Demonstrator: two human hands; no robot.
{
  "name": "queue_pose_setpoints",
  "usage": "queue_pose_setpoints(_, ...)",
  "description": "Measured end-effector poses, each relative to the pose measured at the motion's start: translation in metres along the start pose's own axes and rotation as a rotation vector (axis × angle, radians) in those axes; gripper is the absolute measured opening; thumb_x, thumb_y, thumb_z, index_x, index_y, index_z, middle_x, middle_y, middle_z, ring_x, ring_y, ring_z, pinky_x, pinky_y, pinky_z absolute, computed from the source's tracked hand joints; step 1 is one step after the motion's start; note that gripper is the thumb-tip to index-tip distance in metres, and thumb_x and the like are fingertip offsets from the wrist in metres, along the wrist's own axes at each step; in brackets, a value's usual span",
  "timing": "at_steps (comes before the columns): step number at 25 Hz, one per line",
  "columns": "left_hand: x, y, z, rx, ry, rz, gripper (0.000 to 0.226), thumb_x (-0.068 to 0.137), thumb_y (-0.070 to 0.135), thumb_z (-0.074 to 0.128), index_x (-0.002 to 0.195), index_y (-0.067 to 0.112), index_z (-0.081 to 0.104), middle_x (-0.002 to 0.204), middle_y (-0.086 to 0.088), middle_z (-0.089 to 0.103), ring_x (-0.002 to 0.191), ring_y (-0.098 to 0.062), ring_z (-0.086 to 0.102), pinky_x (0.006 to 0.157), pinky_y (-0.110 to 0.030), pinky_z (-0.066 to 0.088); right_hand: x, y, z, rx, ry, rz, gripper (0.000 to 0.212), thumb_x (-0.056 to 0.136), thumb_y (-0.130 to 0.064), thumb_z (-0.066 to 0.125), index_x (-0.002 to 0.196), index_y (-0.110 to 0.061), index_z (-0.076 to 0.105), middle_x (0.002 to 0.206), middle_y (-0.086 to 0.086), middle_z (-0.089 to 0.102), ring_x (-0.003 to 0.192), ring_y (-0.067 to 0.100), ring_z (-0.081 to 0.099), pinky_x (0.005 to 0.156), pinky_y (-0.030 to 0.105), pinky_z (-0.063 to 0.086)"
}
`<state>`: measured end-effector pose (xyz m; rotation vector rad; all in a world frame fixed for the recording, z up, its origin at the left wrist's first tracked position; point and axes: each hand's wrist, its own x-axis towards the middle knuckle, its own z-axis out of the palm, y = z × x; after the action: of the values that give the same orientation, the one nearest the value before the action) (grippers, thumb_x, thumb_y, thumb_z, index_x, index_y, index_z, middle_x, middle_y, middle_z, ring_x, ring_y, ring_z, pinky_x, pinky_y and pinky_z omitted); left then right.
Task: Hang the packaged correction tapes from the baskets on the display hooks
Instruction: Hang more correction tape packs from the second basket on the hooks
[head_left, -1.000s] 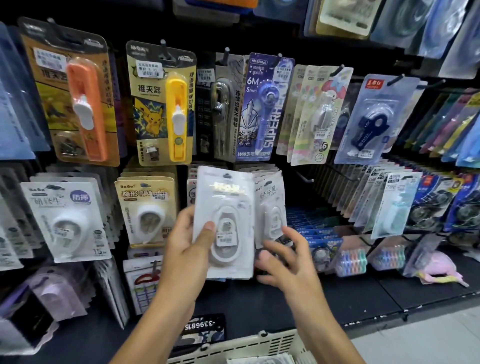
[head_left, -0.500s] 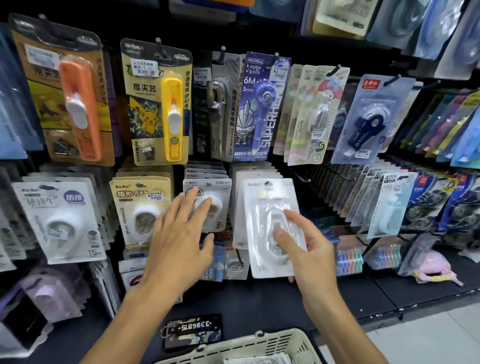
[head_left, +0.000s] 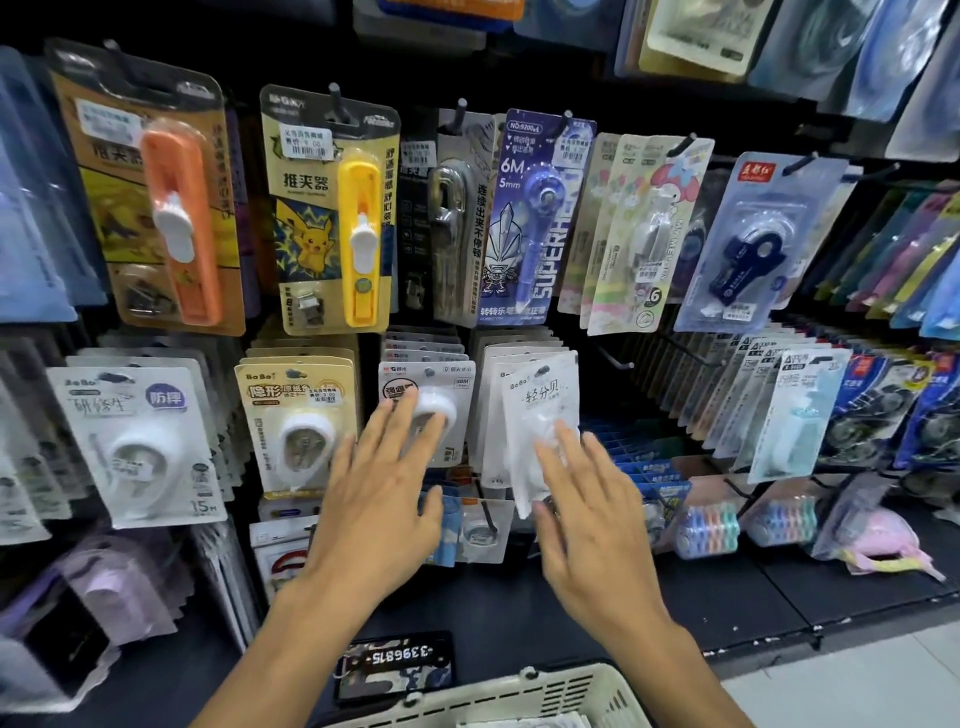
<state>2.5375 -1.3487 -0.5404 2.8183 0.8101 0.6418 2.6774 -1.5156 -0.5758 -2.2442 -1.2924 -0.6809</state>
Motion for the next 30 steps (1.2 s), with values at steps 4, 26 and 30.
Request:
queue_pose_setpoints(4, 0.001, 0.000, 0.008, 0.008, -0.009, 0.007, 0.077, 0.101, 0.038, 0.048, 0.163, 0.035, 0.002, 0.158, 0.013, -0.037, 0.149, -0.008, -0.026, 0.121, -0.038, -0.012, 0.032, 0.006, 0.016, -0.125, -0.261, -0.086, 0.061, 0.102, -0.024, 0.041, 0.159, -0.016, 0.024, 0.169, -0.003, 0.006, 0.155, 0.034, 0.009, 0.120, 0.052, 0.025)
queue_pose_setpoints(26, -0.186, -0.044, 0.171, -0.227, -0.919, -0.380, 0.012, 0.093, 0.021, 0.063, 0.085, 0.027, 0.071, 0.106, 0.002, 0.074, 0.102, -0.021, 0.068, 0.085, -0.029, 0.053, -0.225, -0.008, 0.115, 0.129, -1.230, 0.366, 0.079, 0.086, -0.050, 0.067, 0.151, -0.025, 0.030, 0.155, 0.001, 0.035, 0.138, 0.029, 0.040, 0.107, 0.044, 0.041)
queue_pose_setpoints(30, -0.209, -0.033, 0.198, -0.740, -1.027, -0.670, 0.031, 0.095, 0.045, 0.067, 0.091, 0.015, 0.074, 0.089, -0.005, 0.078, 0.076, -0.015, 0.073, 0.078, -0.033, 0.058, -0.221, -0.006, 0.106, -0.130, -1.038, 0.226, 0.045, 0.096, -0.035, 0.052, 0.135, -0.016, 0.040, 0.127, 0.007, 0.055, 0.101, 0.031, 0.065, 0.082, 0.039, 0.052)
